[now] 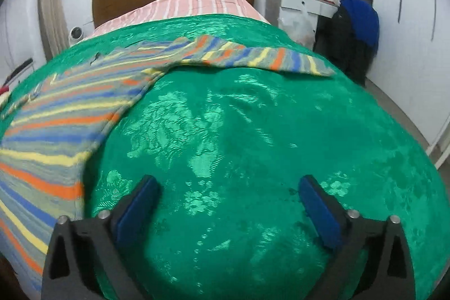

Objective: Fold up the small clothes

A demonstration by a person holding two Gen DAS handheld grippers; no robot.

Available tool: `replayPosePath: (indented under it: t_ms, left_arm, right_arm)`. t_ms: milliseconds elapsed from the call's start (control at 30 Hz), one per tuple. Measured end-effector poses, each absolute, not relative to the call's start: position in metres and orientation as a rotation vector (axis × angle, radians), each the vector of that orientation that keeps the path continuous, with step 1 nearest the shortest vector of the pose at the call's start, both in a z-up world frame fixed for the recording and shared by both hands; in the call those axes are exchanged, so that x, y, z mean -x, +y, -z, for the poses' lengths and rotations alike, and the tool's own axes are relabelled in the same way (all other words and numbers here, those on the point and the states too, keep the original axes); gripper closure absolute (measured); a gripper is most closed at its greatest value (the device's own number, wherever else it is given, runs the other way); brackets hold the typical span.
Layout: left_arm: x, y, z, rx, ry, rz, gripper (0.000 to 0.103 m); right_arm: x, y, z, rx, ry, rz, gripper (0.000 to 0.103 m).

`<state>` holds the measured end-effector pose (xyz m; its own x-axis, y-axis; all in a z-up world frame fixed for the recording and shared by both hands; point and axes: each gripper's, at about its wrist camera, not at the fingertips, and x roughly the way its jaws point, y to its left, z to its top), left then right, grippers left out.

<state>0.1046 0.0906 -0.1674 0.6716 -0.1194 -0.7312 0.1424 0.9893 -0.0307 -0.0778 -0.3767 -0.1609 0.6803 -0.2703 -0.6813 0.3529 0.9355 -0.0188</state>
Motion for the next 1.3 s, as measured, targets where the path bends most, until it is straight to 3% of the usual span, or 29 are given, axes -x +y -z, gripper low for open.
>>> replayPosePath:
  t_ms: [1300]
  left_arm:
    - [-0.101,0.0876,0.169,-0.061,0.817,0.128,0.0]
  right_arm:
    - [0.079,-0.3741,0.169,-0.111,0.723,0.356,0.0]
